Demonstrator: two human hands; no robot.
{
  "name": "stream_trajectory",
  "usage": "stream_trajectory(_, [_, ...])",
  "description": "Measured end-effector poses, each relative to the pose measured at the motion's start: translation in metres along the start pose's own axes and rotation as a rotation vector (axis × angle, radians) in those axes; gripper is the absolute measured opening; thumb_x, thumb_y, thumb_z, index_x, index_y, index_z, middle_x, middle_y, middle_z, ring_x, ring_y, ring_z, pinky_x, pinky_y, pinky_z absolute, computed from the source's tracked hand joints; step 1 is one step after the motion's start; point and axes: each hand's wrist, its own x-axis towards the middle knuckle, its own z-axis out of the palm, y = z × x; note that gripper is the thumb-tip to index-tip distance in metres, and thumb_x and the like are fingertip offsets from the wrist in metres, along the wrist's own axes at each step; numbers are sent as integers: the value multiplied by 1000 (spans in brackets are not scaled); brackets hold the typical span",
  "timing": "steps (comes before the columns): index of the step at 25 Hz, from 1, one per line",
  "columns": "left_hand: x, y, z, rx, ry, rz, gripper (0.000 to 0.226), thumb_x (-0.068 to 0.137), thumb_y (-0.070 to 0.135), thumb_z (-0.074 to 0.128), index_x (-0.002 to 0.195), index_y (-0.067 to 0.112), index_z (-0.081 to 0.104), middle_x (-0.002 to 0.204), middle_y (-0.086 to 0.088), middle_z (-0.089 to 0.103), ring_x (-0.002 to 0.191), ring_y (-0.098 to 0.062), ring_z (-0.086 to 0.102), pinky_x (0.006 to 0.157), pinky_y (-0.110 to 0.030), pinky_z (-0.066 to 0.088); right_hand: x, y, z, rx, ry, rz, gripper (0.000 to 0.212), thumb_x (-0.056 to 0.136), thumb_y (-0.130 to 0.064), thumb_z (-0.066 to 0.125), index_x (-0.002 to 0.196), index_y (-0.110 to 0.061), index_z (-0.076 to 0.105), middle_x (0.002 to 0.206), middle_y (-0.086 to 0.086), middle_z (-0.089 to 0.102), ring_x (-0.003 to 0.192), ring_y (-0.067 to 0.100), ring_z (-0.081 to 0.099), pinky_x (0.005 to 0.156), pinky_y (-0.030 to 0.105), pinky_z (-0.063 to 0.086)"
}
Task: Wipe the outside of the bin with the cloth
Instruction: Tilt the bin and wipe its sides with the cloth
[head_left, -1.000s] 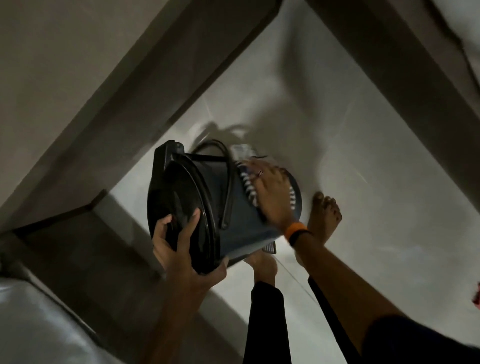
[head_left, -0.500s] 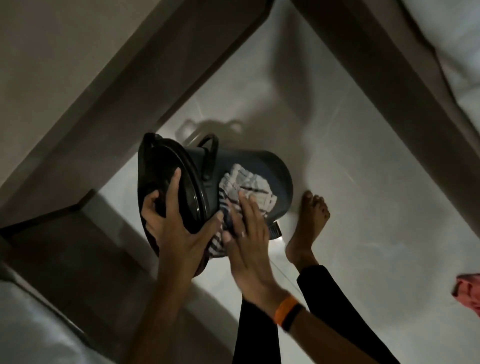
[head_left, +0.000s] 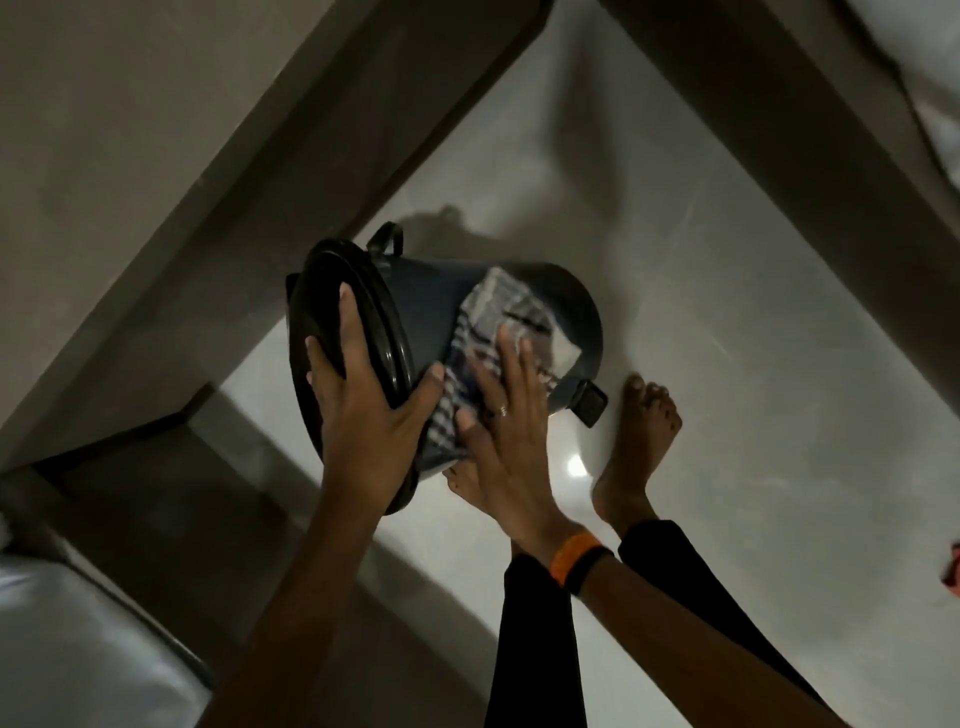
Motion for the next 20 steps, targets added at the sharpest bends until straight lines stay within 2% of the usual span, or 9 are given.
stream_trajectory(2, [4, 8, 5, -17, 20, -2, 112, 76, 61, 75, 154, 55, -5, 171, -11, -1, 156, -41, 11, 116, -70, 27, 13, 9, -10, 73, 40, -6, 48, 107, -60, 31, 154, -50, 34, 176, -12, 19, 166, 21, 14, 134, 45, 9])
stream_trajectory(3, [2, 9, 7, 5, 6, 11, 120, 68, 65, 78, 154, 56, -6, 171, -9, -3, 156, -39, 7, 116, -71, 26, 33, 21, -19, 98, 95, 77, 50, 107, -57, 33, 153, -38, 43, 174, -3, 28, 164, 24, 22, 136, 46, 11])
stream_trajectory(5, [-6, 4, 8, 102, -73, 92, 134, 56, 65, 83, 151, 59, -11, 171, -4, -14, 158, -35, -5, 115, -75, 23, 88, 53, -46, 158, 204, 348, 48, 110, -38, 40, 152, -18, 52, 170, 9, 38, 160, 29, 32, 135, 53, 19])
stream_trajectory(7, [-17, 0, 10, 193, -137, 172, 133, 57, 66, 82, 147, 64, -16, 170, -1, -22, 157, -31, -13, 113, -79, 21, 123, 71, -70, 181, 198, 490, 44, 114, -25, 40, 156, -17, 49, 173, 8, 35, 162, 28, 28, 135, 51, 16])
stream_trajectory(10, [-15, 10, 13, 166, -60, 129, 118, 69, 66, 73, 149, 62, -14, 171, -6, -18, 157, -34, -10, 113, -78, 20, 91, 43, -55, 174, 133, 301, 49, 111, -34, 34, 159, -32, 37, 177, 11, 23, 166, 35, 18, 136, 56, 13])
stream_trajectory(13, [-10, 26, 18, 103, 19, 98, 102, 77, 74, 57, 154, 55, -7, 172, -11, -9, 157, -39, -3, 116, -75, 19, 3, -4, -20, 331, 94, 7, 50, 106, -52, 39, 152, -63, 26, 178, -14, 12, 167, 31, 13, 131, 63, 20])
stream_trajectory(15, [-10, 30, 21, 134, 46, 89, 101, 78, 81, 48, 156, 49, -7, 172, -15, -5, 156, -43, 4, 113, -73, 25, -3, 1, -23, 245, 98, -61, 43, 107, -52, 40, 150, -53, 40, 175, -14, 22, 163, 26, 24, 129, 58, 27])
stream_trajectory(18, [-16, 23, 25, 163, 28, 31, 116, 72, 78, 63, 153, 52, -16, 171, -14, -9, 156, -43, 6, 110, -75, 30, 62, 29, -47, 215, 194, 275, 47, 107, -36, 40, 149, -17, 49, 172, 10, 32, 161, 28, 28, 133, 54, 23])
stream_trajectory(20, [-27, 22, 31, 259, -33, 62, 136, 63, 63, 81, 147, 56, -26, 170, -14, -18, 156, -43, -2, 111, -75, 30, 98, 44, -64, 184, 221, 468, 46, 114, -24, 38, 158, -11, 42, 175, 8, 28, 164, 24, 23, 136, 49, 17])
